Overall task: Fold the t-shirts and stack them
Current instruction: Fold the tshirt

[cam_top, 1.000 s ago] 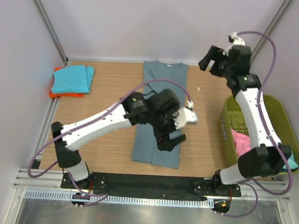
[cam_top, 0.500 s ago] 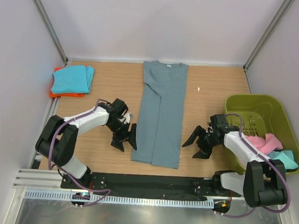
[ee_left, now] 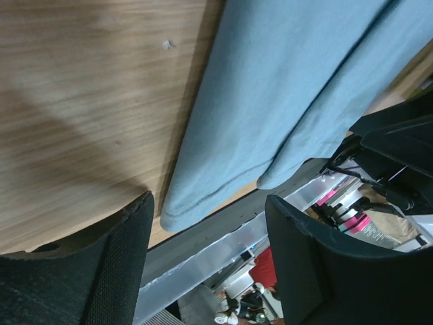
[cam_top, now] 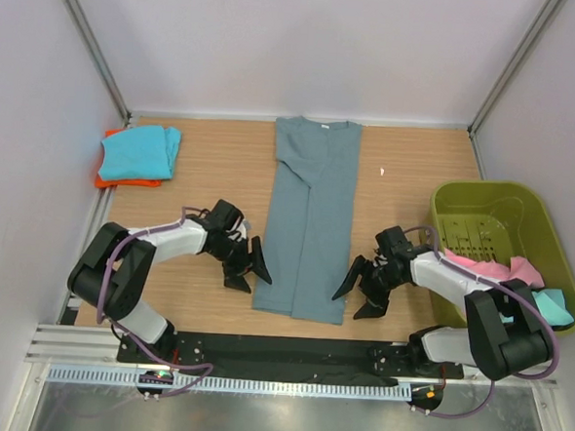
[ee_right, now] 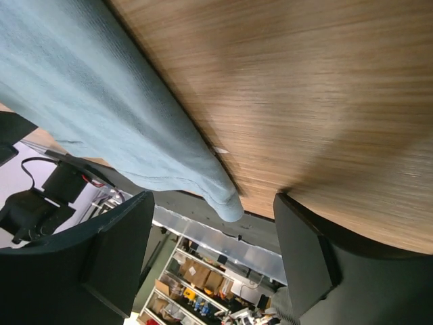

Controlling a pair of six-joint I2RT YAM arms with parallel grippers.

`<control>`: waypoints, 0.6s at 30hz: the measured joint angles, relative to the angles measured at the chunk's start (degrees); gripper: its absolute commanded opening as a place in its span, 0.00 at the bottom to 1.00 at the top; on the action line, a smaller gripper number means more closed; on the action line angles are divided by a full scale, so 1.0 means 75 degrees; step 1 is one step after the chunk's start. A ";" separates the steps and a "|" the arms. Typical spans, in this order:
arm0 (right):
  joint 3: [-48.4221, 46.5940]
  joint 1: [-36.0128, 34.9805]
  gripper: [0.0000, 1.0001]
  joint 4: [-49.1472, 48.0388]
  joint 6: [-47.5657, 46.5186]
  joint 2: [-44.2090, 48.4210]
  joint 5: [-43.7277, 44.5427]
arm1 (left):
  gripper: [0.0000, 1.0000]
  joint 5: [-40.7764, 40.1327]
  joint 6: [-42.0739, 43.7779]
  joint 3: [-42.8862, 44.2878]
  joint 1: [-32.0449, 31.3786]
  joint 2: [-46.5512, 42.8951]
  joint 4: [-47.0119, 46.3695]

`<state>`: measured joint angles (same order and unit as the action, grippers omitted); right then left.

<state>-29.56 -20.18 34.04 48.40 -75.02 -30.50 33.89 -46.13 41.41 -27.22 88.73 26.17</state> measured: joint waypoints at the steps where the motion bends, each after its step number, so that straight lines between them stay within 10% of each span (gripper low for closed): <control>1: 0.0015 -0.0023 0.77 -0.0029 0.0044 -0.0015 -0.0032 | 0.64 0.0003 -0.0038 0.0000 0.0006 0.0061 -0.0061; 18: 0.0087 -0.0656 0.55 -0.0379 0.0388 -0.0411 -0.0294 | 0.46 0.0163 -0.0458 -0.0321 0.0085 0.0291 0.0000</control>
<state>-28.91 -25.10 31.20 51.31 -78.11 -32.71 35.11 -49.56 39.00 -26.59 90.91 26.17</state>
